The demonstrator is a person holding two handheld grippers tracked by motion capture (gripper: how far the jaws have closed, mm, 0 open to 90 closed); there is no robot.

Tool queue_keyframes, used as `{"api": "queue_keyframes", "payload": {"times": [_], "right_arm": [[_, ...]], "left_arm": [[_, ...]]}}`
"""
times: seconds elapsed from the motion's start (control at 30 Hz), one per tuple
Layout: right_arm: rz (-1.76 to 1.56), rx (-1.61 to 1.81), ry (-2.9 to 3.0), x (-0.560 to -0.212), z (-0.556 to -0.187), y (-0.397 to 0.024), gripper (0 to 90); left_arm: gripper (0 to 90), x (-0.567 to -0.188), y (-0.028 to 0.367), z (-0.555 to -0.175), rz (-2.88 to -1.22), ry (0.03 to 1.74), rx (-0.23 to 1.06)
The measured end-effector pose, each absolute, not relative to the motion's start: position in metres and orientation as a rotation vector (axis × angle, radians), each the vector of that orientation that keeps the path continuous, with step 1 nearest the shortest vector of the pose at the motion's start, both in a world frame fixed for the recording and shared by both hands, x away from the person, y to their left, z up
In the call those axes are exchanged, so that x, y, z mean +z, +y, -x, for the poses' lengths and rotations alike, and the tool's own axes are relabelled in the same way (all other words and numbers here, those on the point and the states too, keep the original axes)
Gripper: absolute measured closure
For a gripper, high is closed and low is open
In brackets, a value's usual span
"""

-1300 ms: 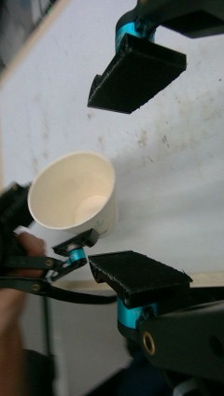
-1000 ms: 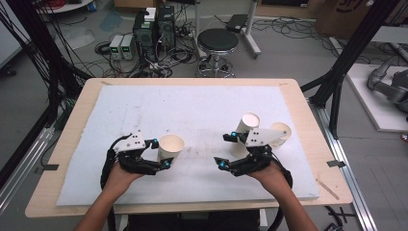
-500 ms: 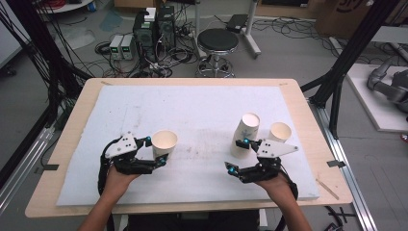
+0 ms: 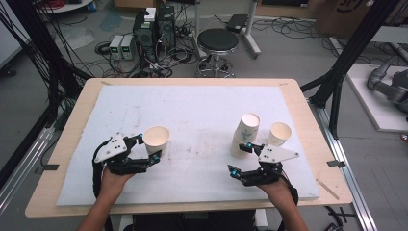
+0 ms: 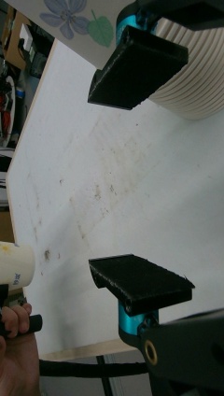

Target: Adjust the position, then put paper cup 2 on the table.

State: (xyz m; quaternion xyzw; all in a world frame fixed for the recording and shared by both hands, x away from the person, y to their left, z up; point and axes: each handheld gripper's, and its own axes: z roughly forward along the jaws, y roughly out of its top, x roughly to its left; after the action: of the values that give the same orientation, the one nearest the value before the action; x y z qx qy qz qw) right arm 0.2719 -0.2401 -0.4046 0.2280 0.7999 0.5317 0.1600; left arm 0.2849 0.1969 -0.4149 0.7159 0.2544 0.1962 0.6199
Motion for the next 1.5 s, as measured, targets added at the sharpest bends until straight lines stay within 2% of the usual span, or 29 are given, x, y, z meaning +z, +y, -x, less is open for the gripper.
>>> {"api": "queue_keyframes", "payload": {"times": [0.63,0.87,1.13,1.5], "right_arm": [[-0.656,1.513,2.278,-0.406,-0.269,-0.242,18.6],[-0.652,1.505,2.287,-0.408,-0.270,-0.239,18.6],[-0.660,1.501,2.292,-0.408,-0.269,-0.237,18.6],[-0.651,1.488,2.304,-0.409,-0.267,-0.235,18.6]], "left_arm": [[29.9,-0.414,0.205,-0.288,-1.616,0.612,0.491],[29.9,-0.419,0.216,-0.301,-1.591,0.677,0.529],[30.0,-0.430,0.215,-0.316,-1.660,0.747,0.569],[30.1,-0.445,0.214,-0.333,-1.738,0.870,0.546]]}}
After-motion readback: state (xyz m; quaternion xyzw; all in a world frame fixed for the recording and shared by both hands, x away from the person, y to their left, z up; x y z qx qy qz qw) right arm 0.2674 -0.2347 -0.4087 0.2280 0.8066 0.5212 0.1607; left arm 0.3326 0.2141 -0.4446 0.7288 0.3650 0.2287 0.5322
